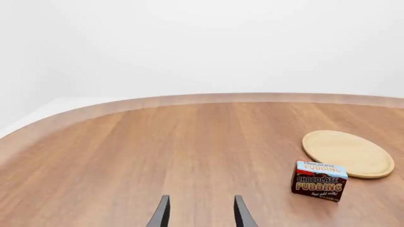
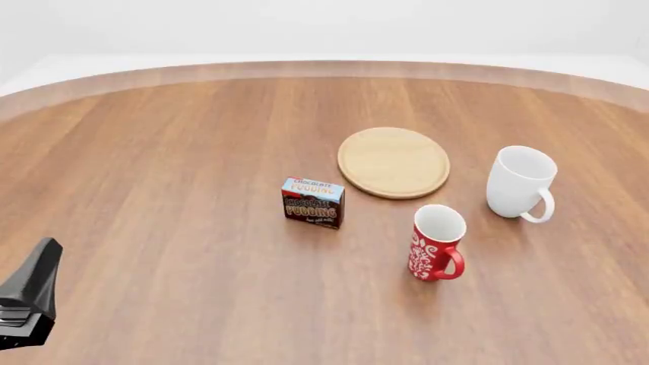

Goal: Put the chocolate pudding to the left of the plate.

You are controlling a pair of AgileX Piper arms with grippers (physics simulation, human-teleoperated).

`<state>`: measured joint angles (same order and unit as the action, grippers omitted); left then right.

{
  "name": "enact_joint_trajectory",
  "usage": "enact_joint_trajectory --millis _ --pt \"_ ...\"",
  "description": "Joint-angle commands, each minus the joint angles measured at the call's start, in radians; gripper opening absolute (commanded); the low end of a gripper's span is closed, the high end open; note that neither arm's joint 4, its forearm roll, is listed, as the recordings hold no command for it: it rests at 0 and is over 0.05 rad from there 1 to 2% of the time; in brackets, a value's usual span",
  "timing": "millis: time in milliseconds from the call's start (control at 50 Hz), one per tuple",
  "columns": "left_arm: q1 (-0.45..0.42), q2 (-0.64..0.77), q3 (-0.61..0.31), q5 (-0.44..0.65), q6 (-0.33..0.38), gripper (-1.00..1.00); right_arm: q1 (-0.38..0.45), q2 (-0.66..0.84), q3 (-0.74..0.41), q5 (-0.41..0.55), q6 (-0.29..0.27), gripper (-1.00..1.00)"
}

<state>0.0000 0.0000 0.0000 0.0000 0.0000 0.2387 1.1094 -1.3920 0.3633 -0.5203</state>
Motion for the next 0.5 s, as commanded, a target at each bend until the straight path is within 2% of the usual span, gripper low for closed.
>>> enact_joint_trajectory --millis 20,100,160,180,220,320,400,500 --pt "0.000 0.000 0.000 0.000 0.000 1.00 0.037 0.154 -0.137 0.075 -0.027 1.00" --pt "0.000 0.000 0.000 0.000 0.000 1.00 0.044 0.184 -0.138 0.099 -0.033 1.00" --pt "0.000 0.000 0.000 0.000 0.000 1.00 0.050 0.216 -0.168 0.143 0.006 1.00" --pt "0.000 0.000 0.000 0.000 0.000 1.00 0.047 0.217 -0.159 0.141 -0.009 1.00" --pt "0.000 0.000 0.000 0.000 0.000 1.00 0.048 0.233 -0.177 0.159 0.004 1.00" --pt "0.000 0.000 0.000 0.000 0.000 1.00 0.052 0.268 -0.185 0.191 -0.005 1.00" --pt "0.000 0.000 0.000 0.000 0.000 1.00 0.056 0.293 -0.203 0.208 -0.038 1.00" --pt "0.000 0.000 0.000 0.000 0.000 1.00 0.077 0.326 -0.213 0.236 -0.043 1.00"
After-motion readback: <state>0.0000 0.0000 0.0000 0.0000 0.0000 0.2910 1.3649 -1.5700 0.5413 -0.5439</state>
